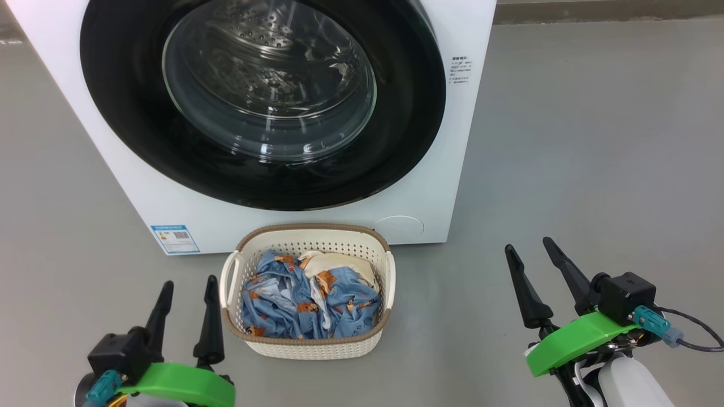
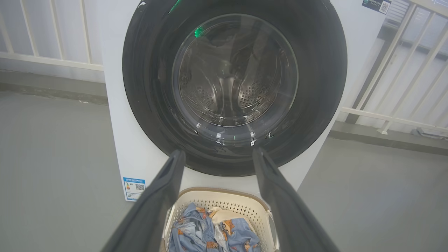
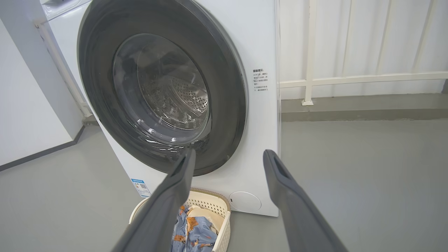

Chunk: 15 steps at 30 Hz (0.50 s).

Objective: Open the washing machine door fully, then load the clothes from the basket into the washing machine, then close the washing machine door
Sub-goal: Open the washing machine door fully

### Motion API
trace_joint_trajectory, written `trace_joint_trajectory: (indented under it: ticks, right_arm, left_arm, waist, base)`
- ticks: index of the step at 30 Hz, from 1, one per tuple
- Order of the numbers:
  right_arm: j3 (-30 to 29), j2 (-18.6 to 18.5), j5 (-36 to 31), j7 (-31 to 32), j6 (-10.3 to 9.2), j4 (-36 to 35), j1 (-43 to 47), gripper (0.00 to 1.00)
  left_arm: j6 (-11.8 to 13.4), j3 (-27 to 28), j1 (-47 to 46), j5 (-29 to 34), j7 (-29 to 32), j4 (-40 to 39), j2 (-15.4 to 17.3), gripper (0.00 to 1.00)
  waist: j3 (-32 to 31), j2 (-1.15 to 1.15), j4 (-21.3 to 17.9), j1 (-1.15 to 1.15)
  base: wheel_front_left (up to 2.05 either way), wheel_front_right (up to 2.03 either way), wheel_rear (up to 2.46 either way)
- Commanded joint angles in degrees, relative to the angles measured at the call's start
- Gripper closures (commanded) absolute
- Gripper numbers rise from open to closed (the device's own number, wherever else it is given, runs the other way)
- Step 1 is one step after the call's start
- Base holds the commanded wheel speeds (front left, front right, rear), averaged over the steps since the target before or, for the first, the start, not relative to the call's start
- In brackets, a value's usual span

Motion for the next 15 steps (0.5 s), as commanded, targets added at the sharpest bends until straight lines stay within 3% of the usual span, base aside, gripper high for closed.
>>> trace_joint_trajectory:
  ticks: [1, 15]
  right_arm:
    - [1.0, 0.2, 0.1, -0.7, 0.09, -1.2, -1.9, 0.0]
    - [0.1, -0.8, 0.4, -0.7, 0.09, -1.0, -4.1, 0.0]
  left_arm:
    - [0.2, 1.8, -2.5, 0.8, -0.4, -1.6, 0.9, 0.0]
    - [0.3, 2.0, -3.2, -1.4, -0.4, -2.2, 0.9, 0.0]
  waist:
    - [0.1, 0.0, 0.1, 0.0]
    - [1.8, 0.0, 0.6, 0.0]
  base:
    - [0.0, 0.0, 0.0]
    - [0.0, 0.0, 0.0]
